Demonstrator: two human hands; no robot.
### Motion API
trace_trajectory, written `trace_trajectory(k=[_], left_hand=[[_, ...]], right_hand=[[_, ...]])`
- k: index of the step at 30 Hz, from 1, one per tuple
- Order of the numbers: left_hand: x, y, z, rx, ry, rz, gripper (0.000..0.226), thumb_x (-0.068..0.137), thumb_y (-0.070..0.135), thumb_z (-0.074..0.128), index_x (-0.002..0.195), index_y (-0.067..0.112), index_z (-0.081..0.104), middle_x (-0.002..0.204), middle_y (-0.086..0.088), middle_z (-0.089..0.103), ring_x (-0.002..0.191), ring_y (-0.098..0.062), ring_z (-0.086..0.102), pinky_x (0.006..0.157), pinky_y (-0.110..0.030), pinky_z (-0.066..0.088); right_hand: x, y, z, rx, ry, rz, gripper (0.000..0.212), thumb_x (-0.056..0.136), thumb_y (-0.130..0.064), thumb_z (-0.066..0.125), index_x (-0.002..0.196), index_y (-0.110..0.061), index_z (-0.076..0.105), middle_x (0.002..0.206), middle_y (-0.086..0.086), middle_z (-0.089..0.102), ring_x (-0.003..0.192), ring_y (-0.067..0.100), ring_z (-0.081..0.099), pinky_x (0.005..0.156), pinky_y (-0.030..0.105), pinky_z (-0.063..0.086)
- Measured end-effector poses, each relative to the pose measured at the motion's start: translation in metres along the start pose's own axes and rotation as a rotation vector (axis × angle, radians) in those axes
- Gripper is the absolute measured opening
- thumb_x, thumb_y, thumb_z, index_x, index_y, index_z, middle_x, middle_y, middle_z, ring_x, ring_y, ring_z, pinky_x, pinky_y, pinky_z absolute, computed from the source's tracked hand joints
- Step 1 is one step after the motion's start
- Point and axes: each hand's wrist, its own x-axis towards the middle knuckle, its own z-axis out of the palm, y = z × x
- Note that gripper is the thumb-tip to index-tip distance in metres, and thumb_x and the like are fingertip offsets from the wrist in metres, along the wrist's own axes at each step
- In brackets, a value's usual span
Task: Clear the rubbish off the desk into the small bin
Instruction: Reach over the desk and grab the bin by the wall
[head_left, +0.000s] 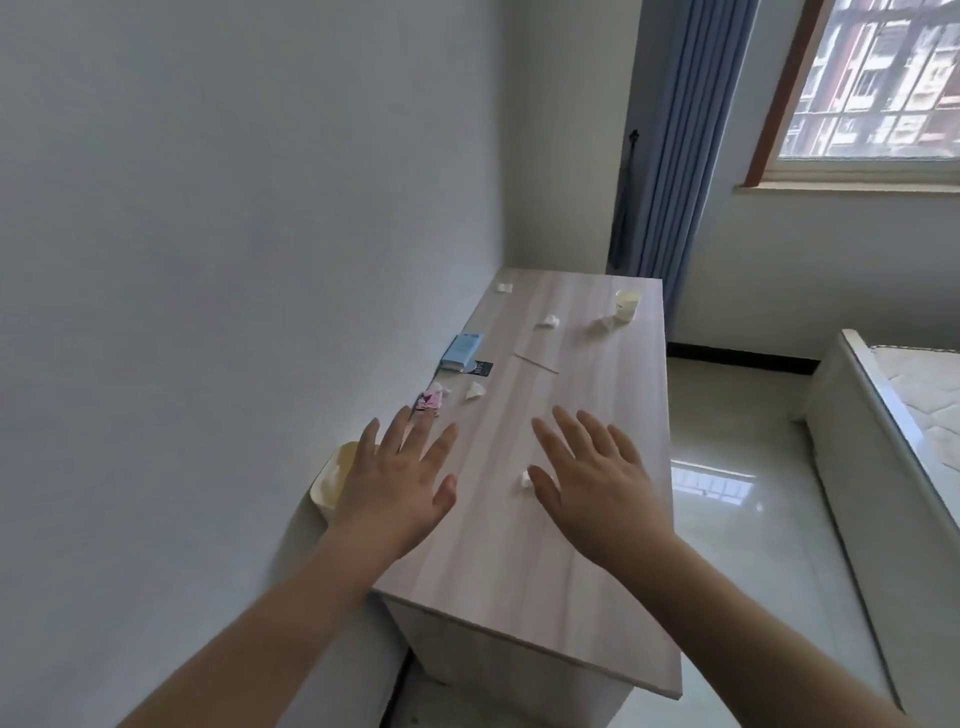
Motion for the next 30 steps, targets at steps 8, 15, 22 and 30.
trace_trajectory(k=[8,15,22,30], left_hand=[[-0.006,-0.039,0.024,-0.033,-0.036,-0.119,0.061,0.092,0.042,0.022,0.146,0.023,0.041,0.156,-0.012,0.036,0.145,-0.033,0.026,0.116,-0.052,0.018],[-0.022,-0.089,0.066,-0.133,-0.096,-0.219,0.062,0.093,0.047,0.022,0.142,0.021,0.05,0.151,-0.017,0.043,0.14,-0.037,0.038,0.112,-0.056,0.026],[-0.031,-0.121,0.123,-0.282,-0.018,-0.243,0.053,0.093,0.043,0.045,0.14,0.02,0.051,0.146,-0.017,0.049,0.133,-0.036,0.048,0.104,-0.054,0.041],[-0.045,-0.117,0.197,-0.405,-0.184,-0.266,0.069,0.094,0.05,0.035,0.155,0.022,0.019,0.163,-0.012,0.016,0.148,-0.031,0.02,0.115,-0.05,0.026]], right_hand=[[0.071,-0.031,0.049,0.067,-0.101,-0.17,0.063,0.094,-0.059,0.007,0.151,-0.032,0.004,0.163,-0.002,0.008,0.149,0.022,0.006,0.119,0.041,0.001],[0.122,-0.087,0.097,0.079,-0.176,-0.266,0.061,0.096,-0.058,0.012,0.151,-0.034,0.004,0.163,-0.003,0.007,0.149,0.021,0.007,0.119,0.041,0.001],[0.159,-0.129,0.139,0.051,-0.237,-0.302,0.061,0.096,-0.058,0.02,0.151,-0.035,0.008,0.162,-0.006,0.012,0.148,0.019,0.01,0.119,0.039,0.007],[0.168,-0.145,0.185,0.126,-0.361,-0.196,0.063,0.096,-0.057,0.027,0.151,-0.032,0.009,0.162,-0.004,0.015,0.147,0.02,0.017,0.118,0.04,0.012]])
